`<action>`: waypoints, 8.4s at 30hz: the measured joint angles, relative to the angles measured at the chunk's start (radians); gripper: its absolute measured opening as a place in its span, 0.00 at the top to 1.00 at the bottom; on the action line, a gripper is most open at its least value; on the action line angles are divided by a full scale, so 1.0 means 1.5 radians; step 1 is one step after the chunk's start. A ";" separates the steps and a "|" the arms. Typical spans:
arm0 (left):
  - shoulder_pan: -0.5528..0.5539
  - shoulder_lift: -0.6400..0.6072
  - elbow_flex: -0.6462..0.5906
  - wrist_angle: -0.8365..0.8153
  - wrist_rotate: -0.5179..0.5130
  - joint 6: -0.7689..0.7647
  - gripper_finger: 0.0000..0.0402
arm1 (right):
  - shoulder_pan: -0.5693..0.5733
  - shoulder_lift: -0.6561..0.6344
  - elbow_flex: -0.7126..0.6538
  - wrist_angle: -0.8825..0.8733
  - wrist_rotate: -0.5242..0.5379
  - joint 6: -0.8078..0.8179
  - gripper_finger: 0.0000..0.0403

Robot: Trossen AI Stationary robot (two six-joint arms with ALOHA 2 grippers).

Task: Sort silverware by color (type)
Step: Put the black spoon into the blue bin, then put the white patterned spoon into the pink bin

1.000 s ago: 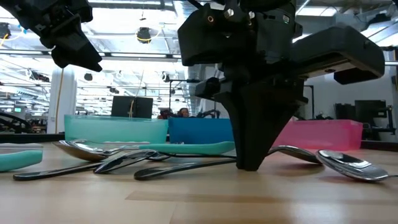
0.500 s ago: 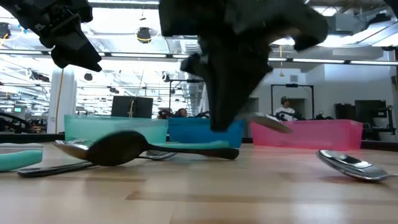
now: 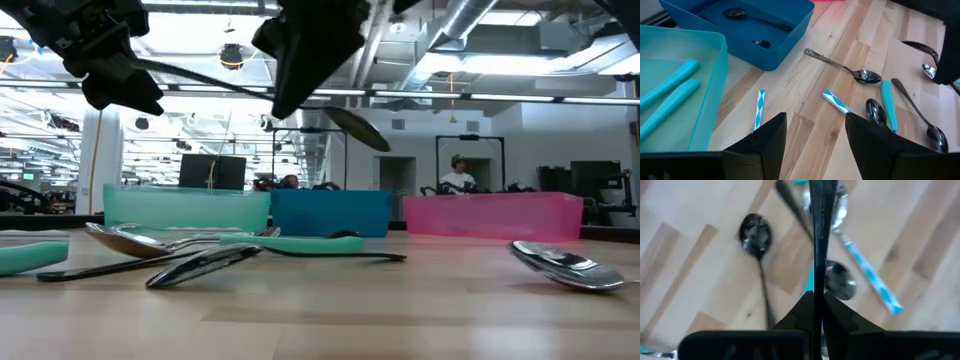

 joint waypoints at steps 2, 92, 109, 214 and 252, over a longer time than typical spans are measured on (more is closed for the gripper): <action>0.000 0.000 0.000 0.000 0.000 0.000 0.53 | -0.017 0.000 0.007 -0.001 0.012 -0.012 0.88; 0.000 0.000 0.000 0.000 -0.018 -0.011 0.53 | -0.476 0.002 -0.218 0.211 0.017 0.487 0.88; 0.000 0.000 0.000 0.000 -0.018 -0.011 0.53 | -0.477 0.002 -0.217 0.218 0.013 0.458 0.75; -0.249 0.161 0.041 0.099 -0.151 -0.157 0.99 | 0.115 -0.364 -0.088 -0.098 0.409 0.440 0.63; -0.086 0.140 0.022 0.553 0.134 0.475 0.99 | 0.001 -0.347 -0.572 1.079 0.061 0.107 0.31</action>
